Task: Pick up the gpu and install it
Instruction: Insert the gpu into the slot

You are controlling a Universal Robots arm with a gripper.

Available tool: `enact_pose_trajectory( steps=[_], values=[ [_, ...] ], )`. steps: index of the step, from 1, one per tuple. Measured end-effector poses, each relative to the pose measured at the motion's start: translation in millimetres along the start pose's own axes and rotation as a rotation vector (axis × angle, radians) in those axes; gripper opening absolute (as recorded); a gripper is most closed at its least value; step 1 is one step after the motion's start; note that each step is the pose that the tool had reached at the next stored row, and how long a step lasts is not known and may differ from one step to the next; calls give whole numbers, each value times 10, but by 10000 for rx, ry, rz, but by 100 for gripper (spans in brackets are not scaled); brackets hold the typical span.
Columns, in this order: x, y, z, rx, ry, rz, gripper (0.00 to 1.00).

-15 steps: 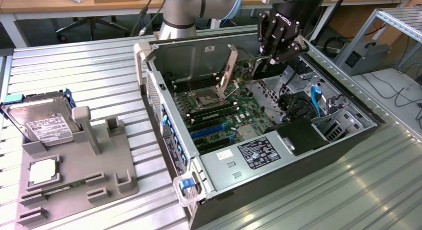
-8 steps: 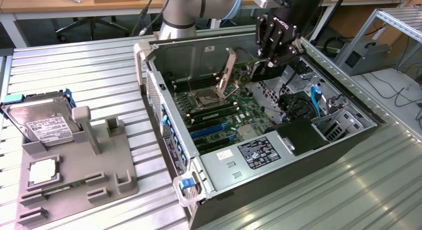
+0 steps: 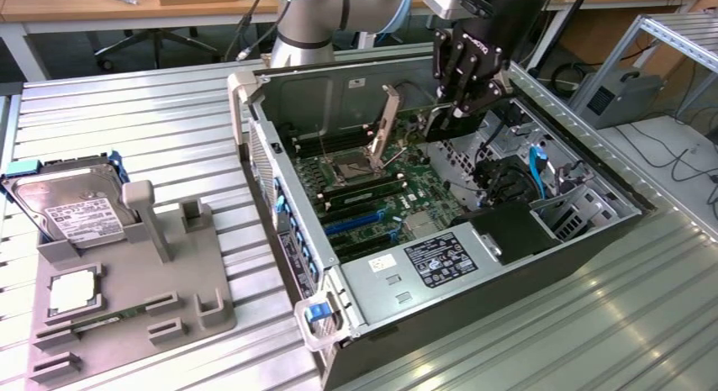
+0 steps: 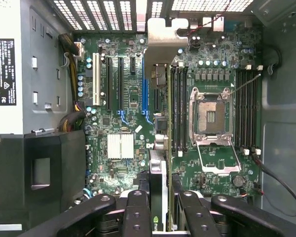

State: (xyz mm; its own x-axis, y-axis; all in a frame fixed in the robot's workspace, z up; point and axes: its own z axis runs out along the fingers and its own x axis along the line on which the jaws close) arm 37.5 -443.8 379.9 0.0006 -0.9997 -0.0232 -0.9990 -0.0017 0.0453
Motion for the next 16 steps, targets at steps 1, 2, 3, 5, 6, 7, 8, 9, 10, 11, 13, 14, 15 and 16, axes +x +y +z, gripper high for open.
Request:
enact_pose_trajectory(
  steps=[1, 2, 3, 5, 6, 7, 8, 9, 10, 11, 13, 14, 15, 16],
  values=[
    [0, 1, 0, 0, 0, 1, 27],
    [0, 4, 1, 0, -2, 2, 27],
    [-1, 12, 2, 1, -2, 1, 27],
    [-2, 36, 3, 0, -2, 0, 27],
    [-2, 44, 3, 0, -1, 1, 27],
    [-2, 53, 3, 0, 0, 1, 27],
    [-3, 60, 4, 0, 0, 0, 27],
    [-3, 65, 4, 0, 0, 1, 27],
    [-3, 66, 5, 0, 0, -1, 27],
    [-5, 67, 12, 0, -2, 0, 27],
    [-4, 67, 32, 0, -1, 0, 27],
    [-4, 68, 47, 0, -1, 0, 27],
    [-4, 68, 58, 0, 0, 1, 27],
    [-4, 68, 73, 0, 1, 0, 27]
  ],
)
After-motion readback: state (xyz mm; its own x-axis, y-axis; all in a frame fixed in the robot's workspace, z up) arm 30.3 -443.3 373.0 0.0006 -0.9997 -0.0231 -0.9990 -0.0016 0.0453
